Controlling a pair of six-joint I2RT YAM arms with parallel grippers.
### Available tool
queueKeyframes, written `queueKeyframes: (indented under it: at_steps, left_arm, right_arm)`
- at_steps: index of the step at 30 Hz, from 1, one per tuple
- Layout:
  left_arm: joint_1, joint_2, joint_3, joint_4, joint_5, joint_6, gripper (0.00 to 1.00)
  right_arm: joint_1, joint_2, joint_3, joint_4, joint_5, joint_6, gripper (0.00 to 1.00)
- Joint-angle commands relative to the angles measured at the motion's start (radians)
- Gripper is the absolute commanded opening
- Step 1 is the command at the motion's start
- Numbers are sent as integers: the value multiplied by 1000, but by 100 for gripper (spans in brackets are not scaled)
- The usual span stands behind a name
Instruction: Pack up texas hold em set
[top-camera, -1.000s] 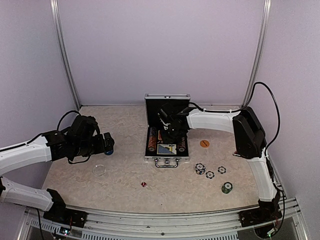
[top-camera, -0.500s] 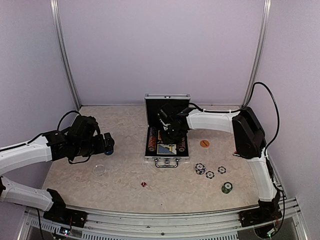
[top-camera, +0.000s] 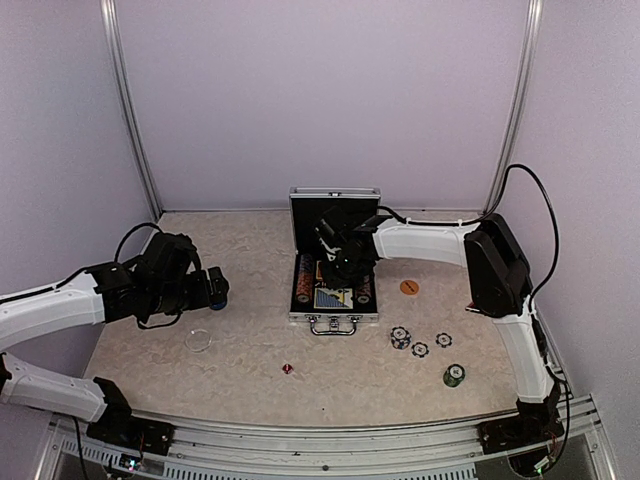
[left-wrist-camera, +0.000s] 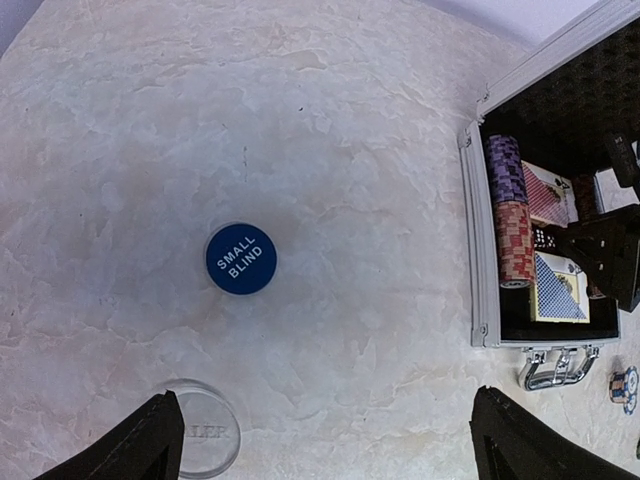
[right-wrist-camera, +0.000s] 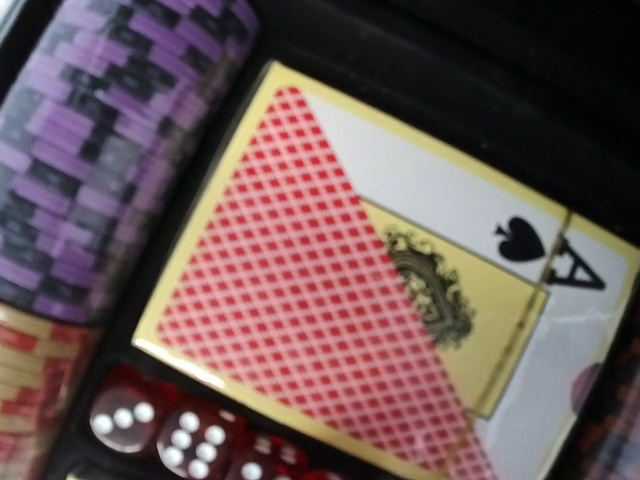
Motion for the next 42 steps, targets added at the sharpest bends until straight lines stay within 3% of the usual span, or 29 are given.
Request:
queueKeyframes:
  at_steps: [1,24,38,42]
  left_arm:
    - [8,-3,-13,17,-3,-6,99]
    - [8,-16,-24,20,0,-11,99]
    - [8,-17,-13,20,1,-11,99]
    - [8,-14,-7,20,1,-9,99]
  right_arm:
    - [-5,-10,-11,11,0,0,23]
    - [-4,-16,0,-1,23,-18,25]
    - [-3,-34,1,-7,11,-25,35]
    - [7,-80,-3,-7,-8,-32,43]
